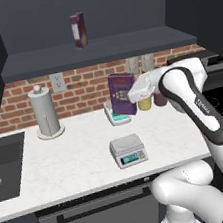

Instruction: Pick the cereal and place it on the digital scale for weighing, and close the cabinet.

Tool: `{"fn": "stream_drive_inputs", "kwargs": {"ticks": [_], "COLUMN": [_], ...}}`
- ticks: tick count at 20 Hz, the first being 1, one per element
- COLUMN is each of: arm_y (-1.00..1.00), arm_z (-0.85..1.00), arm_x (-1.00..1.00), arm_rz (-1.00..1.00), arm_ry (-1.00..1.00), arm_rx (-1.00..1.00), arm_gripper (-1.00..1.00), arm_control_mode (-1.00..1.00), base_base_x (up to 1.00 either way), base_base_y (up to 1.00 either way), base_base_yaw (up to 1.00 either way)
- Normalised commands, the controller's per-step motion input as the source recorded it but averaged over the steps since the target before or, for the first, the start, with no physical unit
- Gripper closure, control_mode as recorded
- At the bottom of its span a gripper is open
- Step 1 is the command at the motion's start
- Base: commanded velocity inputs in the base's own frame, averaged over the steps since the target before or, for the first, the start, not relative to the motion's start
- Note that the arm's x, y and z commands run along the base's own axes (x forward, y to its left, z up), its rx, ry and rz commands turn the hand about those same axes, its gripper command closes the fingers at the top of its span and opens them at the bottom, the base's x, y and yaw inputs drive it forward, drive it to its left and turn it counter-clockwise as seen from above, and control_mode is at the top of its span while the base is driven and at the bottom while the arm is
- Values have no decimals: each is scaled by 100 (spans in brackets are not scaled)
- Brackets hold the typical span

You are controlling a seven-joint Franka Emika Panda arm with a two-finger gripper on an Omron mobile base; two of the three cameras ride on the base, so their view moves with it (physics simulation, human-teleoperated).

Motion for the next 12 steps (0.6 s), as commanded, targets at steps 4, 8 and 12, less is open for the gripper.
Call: {"fn": "stream_drive_inputs", "kwargs": {"ticks": [4,8,12], "arm_y": [7,0,-4], "arm_z": [-54,-49,-35], "arm_x": [17,23,23], "arm_rz": [24,22,11], "arm_ry": [0,0,0], "arm_rx": [-9,-5,-1], "arm_gripper": [100,100,100], "arm_control_mode": [-100,-100,-100], "base_base_x": [0,0,0], "base_base_y": [0,0,0], "base_base_yaw": [0,0,0]}}
